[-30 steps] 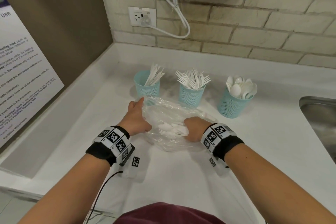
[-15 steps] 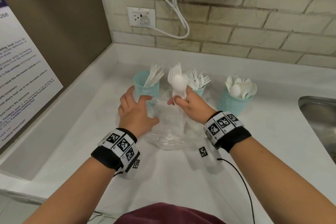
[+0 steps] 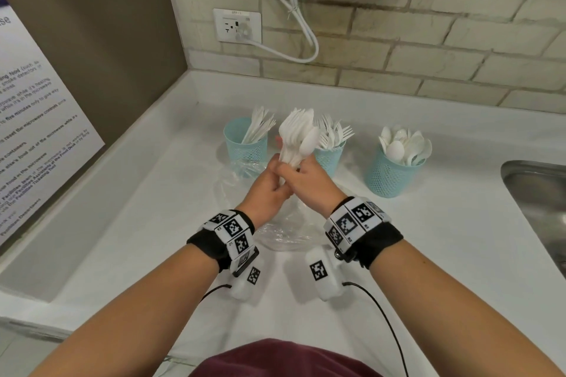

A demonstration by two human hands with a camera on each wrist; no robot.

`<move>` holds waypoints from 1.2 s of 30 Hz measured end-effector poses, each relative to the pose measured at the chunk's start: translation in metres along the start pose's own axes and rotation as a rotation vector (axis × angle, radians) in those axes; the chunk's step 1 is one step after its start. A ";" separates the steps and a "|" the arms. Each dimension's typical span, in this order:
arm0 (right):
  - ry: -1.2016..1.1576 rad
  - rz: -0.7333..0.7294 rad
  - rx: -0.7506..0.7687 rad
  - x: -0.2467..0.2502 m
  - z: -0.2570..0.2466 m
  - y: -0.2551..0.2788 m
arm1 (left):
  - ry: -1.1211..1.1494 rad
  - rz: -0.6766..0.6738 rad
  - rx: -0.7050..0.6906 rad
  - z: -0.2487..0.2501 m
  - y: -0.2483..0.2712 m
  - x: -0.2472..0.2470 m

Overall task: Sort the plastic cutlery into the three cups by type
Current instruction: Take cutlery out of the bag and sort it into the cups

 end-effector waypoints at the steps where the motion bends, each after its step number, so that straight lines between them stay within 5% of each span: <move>1: -0.062 0.037 0.020 0.003 -0.010 0.001 | 0.019 0.007 0.000 -0.002 0.000 0.000; 4: -0.184 0.166 0.181 0.015 -0.041 0.003 | 0.046 0.029 -0.023 -0.011 -0.004 0.002; 8: 0.034 0.125 0.332 0.016 -0.053 0.000 | 0.072 0.038 -0.004 -0.016 -0.003 0.002; 13: 0.063 -0.089 0.084 0.004 -0.012 0.003 | 0.072 0.019 0.148 -0.041 0.000 0.005; 16: -0.017 -0.080 0.009 0.005 -0.007 0.005 | 0.073 -0.019 0.201 -0.048 0.001 0.006; 22: -0.084 0.022 -0.009 0.017 -0.010 -0.001 | 0.105 -0.052 0.176 -0.042 0.000 0.007; 30: 0.130 0.104 0.080 0.028 -0.030 -0.005 | 0.131 0.053 0.048 -0.019 -0.009 0.013; 36: 0.253 -0.103 0.032 0.038 -0.046 -0.018 | 0.100 -0.005 0.083 -0.012 -0.008 0.015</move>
Point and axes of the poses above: each hand's wrist, its own y-axis away from the middle knuckle, its own x-axis out of the back of the hand, z = x × y, the point moved 3 cm from there along -y, towards the middle knuckle, and after that the axes turned 2 degrees about -x, right-handed, at the moved point
